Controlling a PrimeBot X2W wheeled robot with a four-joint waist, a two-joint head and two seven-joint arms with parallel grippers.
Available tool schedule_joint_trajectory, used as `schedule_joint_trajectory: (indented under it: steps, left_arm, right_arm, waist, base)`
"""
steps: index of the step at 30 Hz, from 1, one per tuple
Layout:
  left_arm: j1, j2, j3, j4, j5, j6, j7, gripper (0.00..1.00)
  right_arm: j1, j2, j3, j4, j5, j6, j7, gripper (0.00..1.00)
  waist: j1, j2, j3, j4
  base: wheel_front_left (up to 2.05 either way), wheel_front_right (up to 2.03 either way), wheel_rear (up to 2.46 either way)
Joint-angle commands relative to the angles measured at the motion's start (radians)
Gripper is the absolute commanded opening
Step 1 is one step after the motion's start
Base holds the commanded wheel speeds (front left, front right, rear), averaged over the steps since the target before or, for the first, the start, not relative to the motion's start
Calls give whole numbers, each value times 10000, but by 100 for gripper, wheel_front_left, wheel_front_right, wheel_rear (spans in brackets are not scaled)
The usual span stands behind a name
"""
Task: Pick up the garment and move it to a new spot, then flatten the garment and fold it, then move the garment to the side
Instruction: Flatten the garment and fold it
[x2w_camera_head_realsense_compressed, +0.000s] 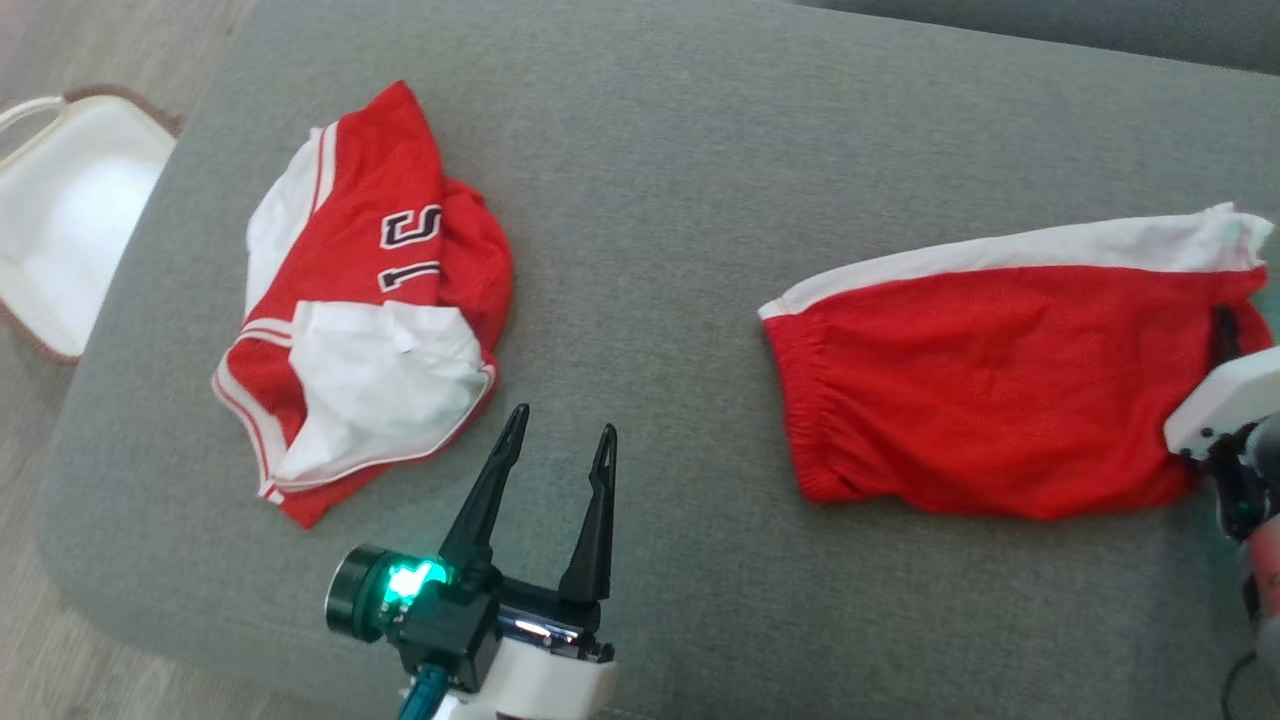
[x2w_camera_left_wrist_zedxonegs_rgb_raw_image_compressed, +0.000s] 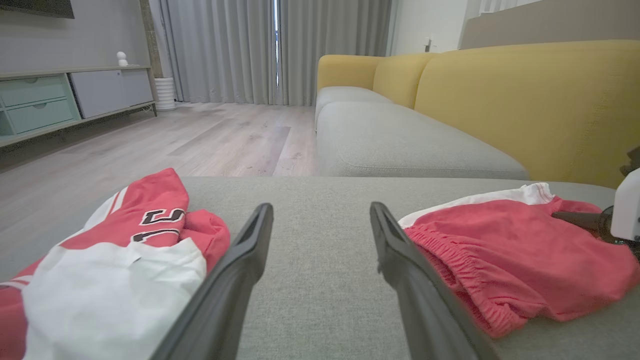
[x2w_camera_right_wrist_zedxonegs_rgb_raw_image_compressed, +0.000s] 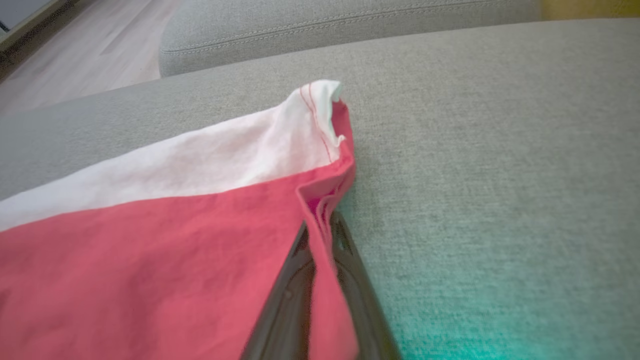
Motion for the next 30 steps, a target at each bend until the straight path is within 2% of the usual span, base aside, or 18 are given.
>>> schedule_joint_trajectory:
  steps: [1,8,18,23,30]
  left_arm:
    - [-305,-57,202,-266,110,14,-51,100]
    - [-264,-61,302,-206,148,7,-51,100]
    - [-206,-64,296,-78,134,-112,-51,100]
    - [-220,-65,313,1,114,-139,-51,100]
    - [-155,-67,225,266,25,-220,-51,100]
  right_arm:
    - [237,171,523,-37,200,67,248,0]
    - [227,-244,1225,-367,756,67,-485,0]
    - [74,-1278,1341,-449,740,67,-968,0]
    - [-105,-1289,1382,-867,596,67,-1046,0]
    - [-215,-462,1961,-2169,432,67,-1000,0]
  waist:
    - [0,0,-44,-147]
    - [0,0,-384,-1089]
    - [0,0,-733,-2399]
    - [0,0,-787,-2678]
    - [0,0,-1161,-2849]
  base:
    - [0,0,0]
    - [0,0,0]
    - [0,0,0]
    - [0,0,0]
    - [0,0,0]
